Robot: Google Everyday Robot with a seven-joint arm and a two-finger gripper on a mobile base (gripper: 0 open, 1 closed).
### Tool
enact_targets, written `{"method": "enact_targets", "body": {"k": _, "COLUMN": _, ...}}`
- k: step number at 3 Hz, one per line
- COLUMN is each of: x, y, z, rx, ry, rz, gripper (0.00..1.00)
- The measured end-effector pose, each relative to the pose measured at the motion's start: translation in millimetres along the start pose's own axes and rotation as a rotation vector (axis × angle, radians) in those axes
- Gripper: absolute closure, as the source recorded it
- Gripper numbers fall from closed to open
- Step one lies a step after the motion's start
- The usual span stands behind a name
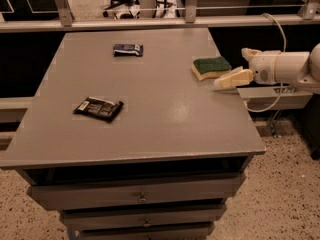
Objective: Move sponge near rxbar chocolate
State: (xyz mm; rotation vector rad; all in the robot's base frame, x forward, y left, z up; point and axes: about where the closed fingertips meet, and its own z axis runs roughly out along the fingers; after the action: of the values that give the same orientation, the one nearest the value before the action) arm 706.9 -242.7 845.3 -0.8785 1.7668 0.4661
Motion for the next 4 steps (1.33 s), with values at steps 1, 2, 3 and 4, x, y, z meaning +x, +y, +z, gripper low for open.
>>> {"method": "enact_targets", "body": {"k": 1, "x": 1.9, "y": 6.5, "z": 10.3, "rx": -0.027, "ry": 0.004, "rz": 0.003, "gripper": 0.15}}
{"method": "enact_targets", "body": {"k": 2, "x": 2.4, "y": 12.2, "z": 16.8, "rx": -0.047, "ry": 0.008, "rz": 0.003, "gripper": 0.39}}
{"method": "enact_targets", "body": {"k": 3, "x": 2.1, "y": 17.2, "z": 18.2, "rx": -0.06, "ry": 0.004, "rz": 0.008, "gripper": 0.62}}
{"method": "enact_targets", "body": {"k": 4, "x": -15.0, "y": 33.6, "z": 15.9, "rx": -0.084, "ry": -0.025, "rz": 0.009, "gripper": 0.86}}
